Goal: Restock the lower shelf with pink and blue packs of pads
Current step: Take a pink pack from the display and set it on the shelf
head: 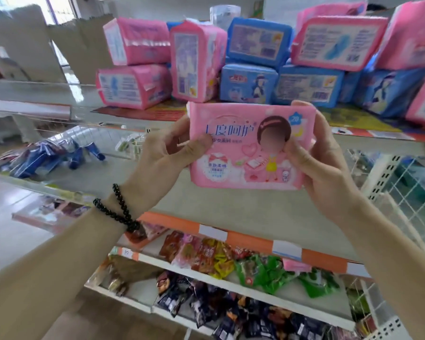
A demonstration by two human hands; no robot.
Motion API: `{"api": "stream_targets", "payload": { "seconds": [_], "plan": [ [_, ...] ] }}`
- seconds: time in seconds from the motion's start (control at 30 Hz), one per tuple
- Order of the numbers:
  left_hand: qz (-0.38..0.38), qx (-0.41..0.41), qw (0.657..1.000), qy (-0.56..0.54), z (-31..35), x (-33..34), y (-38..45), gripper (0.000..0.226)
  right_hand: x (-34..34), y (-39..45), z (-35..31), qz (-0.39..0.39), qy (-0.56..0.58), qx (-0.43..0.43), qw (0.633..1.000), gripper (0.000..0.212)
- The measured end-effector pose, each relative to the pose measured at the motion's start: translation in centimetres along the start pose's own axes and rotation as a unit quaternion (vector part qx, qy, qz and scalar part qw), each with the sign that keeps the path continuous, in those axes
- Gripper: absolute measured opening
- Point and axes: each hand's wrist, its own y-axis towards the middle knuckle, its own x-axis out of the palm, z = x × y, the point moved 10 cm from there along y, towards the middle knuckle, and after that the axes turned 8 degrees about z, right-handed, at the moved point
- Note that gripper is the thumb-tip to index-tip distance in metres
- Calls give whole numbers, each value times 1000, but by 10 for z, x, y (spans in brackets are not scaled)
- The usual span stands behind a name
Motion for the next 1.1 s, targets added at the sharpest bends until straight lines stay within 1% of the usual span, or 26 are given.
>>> {"api": "stream_targets", "payload": {
  "seconds": [0.03,0.1,0.23,0.3,0.37,0.43,0.53,0.6,0.63,0.67,0.73,0.83,0.93,1.0,1.1],
  "plan": [
    [-3,0,1000,2,-7,-7,-3,42,6,-2,7,0,0,8,1000,70],
    [-9,-9,1000,3,-22,-22,-7,38,22,-5,21,1,-6,27,1000,70],
    [-19,-28,999,16,-49,-61,-12,36,55,-11,61,14,-14,69,997,83],
    [-37,-44,998,23,-64,-82,-16,36,73,-14,85,24,-14,98,995,89],
    [-53,-69,996,28,-85,-101,-21,37,89,-17,110,38,-17,126,991,88],
    [-59,-99,993,24,-107,-120,-24,38,102,-21,131,49,-30,148,987,78],
    [-65,-132,989,31,-140,-142,-26,34,119,-29,161,47,-78,179,980,47],
    [-67,-163,984,17,-163,-151,-25,32,124,-30,182,41,-112,210,970,29],
    [-68,-177,982,9,-176,-155,-25,31,125,-29,192,38,-126,227,965,24],
    [-70,-189,979,6,-189,-158,-25,31,125,-26,202,36,-132,239,961,23],
    [-72,-211,975,12,-214,-161,-23,28,122,-20,224,37,-148,258,954,25],
    [-78,-227,970,31,-247,-162,-15,29,116,-6,259,31,-166,285,944,21],
    [-66,-226,971,47,-273,-162,1,33,105,10,287,17,-195,286,938,27],
    [-66,-224,971,56,-290,-159,12,35,95,19,303,9,-207,283,936,28],
    [-69,-211,972,78,-310,-154,22,39,84,29,320,5,-190,277,942,42]
  ]
}}
